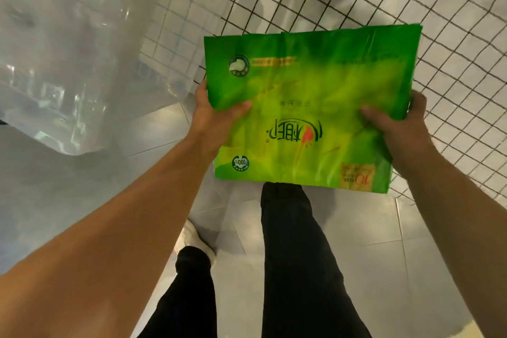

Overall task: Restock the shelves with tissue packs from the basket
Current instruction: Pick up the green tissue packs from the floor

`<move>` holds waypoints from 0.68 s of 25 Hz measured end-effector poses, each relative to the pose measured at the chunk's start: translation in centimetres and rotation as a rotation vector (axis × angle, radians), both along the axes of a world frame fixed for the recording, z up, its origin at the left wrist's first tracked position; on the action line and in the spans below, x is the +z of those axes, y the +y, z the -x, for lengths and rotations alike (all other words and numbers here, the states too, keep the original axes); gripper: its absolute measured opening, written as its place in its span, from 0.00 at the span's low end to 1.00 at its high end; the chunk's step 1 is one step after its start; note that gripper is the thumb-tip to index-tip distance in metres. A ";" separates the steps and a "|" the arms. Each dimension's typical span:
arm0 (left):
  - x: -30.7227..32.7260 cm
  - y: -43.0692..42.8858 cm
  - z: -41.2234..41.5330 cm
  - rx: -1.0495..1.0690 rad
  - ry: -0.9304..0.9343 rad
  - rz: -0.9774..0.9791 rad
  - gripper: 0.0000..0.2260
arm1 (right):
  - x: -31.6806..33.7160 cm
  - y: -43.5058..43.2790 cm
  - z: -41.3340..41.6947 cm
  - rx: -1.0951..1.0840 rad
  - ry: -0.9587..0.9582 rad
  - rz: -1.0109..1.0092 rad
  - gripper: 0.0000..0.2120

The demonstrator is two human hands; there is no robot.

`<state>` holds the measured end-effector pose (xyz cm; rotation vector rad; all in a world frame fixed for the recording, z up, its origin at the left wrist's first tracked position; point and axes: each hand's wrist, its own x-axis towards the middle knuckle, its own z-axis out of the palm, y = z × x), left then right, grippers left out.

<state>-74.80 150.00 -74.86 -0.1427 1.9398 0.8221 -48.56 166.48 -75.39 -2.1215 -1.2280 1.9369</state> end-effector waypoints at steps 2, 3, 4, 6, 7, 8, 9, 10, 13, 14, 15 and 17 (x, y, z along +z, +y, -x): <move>3.5 0.3 0.3 -0.058 0.004 0.004 0.41 | 3.9 -0.9 -1.4 -0.085 0.010 0.042 0.44; 5.3 0.6 0.8 -0.011 -0.033 0.014 0.43 | 6.0 -1.5 -1.9 -0.129 0.023 0.051 0.45; 7.0 0.7 1.3 0.063 -0.100 0.026 0.44 | 8.0 -2.1 -2.5 -0.171 0.036 0.052 0.47; 10.2 0.7 1.6 0.064 -0.265 0.020 0.37 | 12.0 -4.0 -3.5 -0.247 0.061 0.057 0.49; 11.9 0.5 1.6 -0.005 -0.337 0.007 0.32 | 14.1 -5.2 -3.9 -0.280 0.067 0.052 0.49; 13.4 0.2 1.6 -0.057 -0.399 -0.011 0.29 | 16.0 -6.6 -4.2 -0.311 0.070 0.043 0.48; 14.8 -0.2 1.7 -0.098 -0.444 -0.025 0.29 | 17.8 -8.1 -4.5 -0.342 0.074 0.027 0.46; 16.1 -0.5 1.8 -0.140 -0.466 -0.041 0.30 | 19.5 -9.7 -4.6 -0.381 0.078 0.004 0.43; 21.1 -1.0 2.4 -0.299 -0.386 -0.024 0.27 | 24.6 -14.4 -4.3 -0.498 0.048 -0.077 0.32; 22.9 -1.3 2.8 -0.369 -0.346 -0.032 0.26 | 26.7 -16.3 -4.0 -0.539 0.048 -0.124 0.31; 24.9 -1.8 3.2 -0.439 -0.326 -0.051 0.28 | 29.0 -18.4 -3.6 -0.587 0.063 -0.168 0.30; 29.7 -2.3 3.6 -0.578 -0.315 -0.104 0.35 | 33.8 -22.9 -3.0 -0.723 0.071 -0.261 0.29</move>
